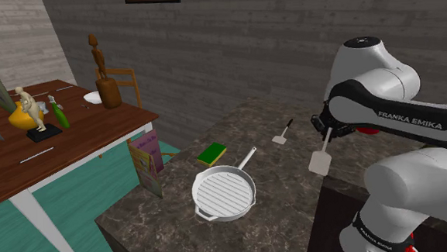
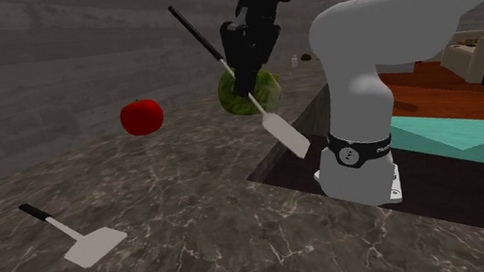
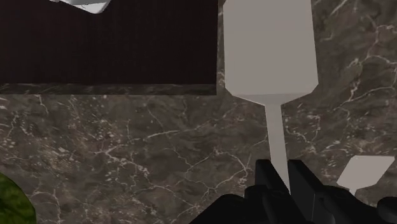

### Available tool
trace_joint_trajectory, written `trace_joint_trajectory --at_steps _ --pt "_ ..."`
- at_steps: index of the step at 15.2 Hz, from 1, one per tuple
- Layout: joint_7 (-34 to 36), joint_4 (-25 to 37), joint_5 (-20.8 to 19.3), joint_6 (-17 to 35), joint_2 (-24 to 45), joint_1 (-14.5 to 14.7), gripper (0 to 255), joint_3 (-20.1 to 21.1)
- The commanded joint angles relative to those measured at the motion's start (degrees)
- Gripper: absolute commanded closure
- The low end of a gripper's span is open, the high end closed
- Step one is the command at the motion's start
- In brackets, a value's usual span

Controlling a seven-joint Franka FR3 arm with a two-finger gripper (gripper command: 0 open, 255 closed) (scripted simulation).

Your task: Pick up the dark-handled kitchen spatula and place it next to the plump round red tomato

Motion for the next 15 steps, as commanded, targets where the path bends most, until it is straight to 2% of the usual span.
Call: trace_joint_trajectory --at_steps 1,8,15 --pt "-3.4 0.3 -2.7 3.9 3.3 -3.7 255 -3.0" --pt "-12.5 4.3 -10.1 16.4 17.8 -14.2 255 -11.6" --pt "-19.1 12.6 -15.0 26.1 34.5 -20.8 255 -17.9"
